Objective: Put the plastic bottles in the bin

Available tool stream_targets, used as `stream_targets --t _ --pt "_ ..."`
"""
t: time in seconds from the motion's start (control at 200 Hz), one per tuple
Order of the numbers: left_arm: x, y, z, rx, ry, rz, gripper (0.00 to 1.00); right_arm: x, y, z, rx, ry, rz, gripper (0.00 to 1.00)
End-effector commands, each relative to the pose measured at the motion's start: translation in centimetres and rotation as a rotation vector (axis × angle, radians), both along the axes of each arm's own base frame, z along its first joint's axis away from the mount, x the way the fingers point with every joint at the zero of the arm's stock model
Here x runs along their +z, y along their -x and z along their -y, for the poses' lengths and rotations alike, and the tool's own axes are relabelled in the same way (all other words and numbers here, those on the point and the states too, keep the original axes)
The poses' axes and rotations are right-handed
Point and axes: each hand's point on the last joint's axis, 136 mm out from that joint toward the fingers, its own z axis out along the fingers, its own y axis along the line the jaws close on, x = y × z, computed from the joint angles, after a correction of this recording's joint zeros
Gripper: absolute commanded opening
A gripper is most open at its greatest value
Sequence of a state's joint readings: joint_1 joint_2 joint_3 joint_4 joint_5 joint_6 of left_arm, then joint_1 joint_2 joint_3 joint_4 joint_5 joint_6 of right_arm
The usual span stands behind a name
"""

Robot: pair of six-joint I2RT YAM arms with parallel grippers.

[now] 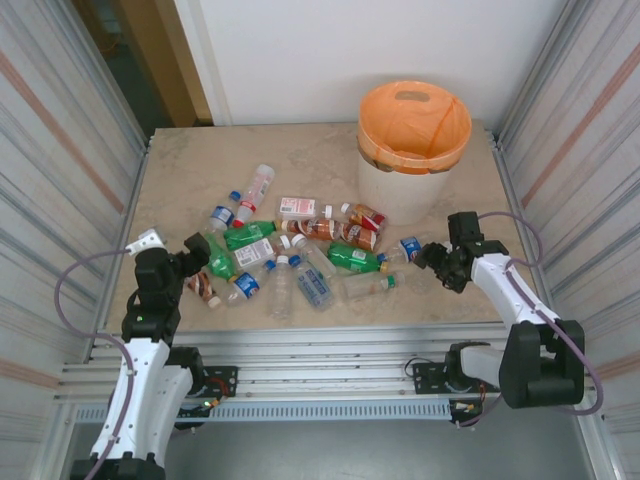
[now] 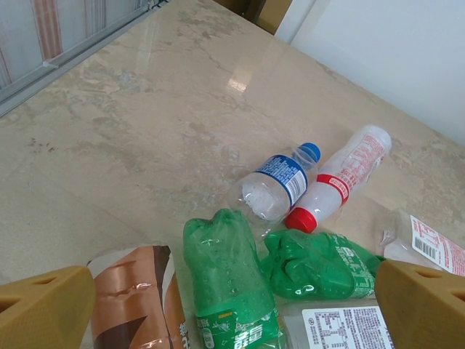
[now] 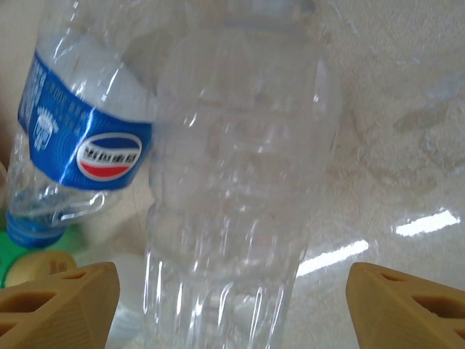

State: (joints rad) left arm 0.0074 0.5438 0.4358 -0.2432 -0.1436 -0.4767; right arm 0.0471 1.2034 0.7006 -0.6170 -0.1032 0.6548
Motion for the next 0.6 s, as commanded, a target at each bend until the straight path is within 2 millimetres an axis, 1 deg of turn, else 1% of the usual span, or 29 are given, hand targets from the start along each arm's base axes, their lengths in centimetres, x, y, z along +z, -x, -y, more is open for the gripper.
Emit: stream_targets --t 0.0,0.165,0.346,0.451,0.596 --pt "1.4 0.1 -0.4 0.027 0.010 0.030 0.99 -0.9 -0.5 -0.3 -0.005 -0.052 -0.002 0.80" --pt "1.3 0.2 -0.5 0.028 0.012 0.027 0.99 -2.0 -0.9 0.3 -0.015 -0.041 -0.022 0.80" --pt "1.4 0.3 -0.4 0.027 0.017 0.028 0.99 -3.4 -1.2 0.9 -0.026 -0.025 -0.053 0.78" --pt "1.5 0.5 -0.5 0.037 0.020 0.022 0.99 -4.1 -1.2 1.2 -0.029 -0.017 -0.071 0.76" --pt "1.8 0.7 -0.6 0.048 0.024 0.020 0.99 -5.0 -1.0 1.3 -0.031 -0.007 -0.099 0.69"
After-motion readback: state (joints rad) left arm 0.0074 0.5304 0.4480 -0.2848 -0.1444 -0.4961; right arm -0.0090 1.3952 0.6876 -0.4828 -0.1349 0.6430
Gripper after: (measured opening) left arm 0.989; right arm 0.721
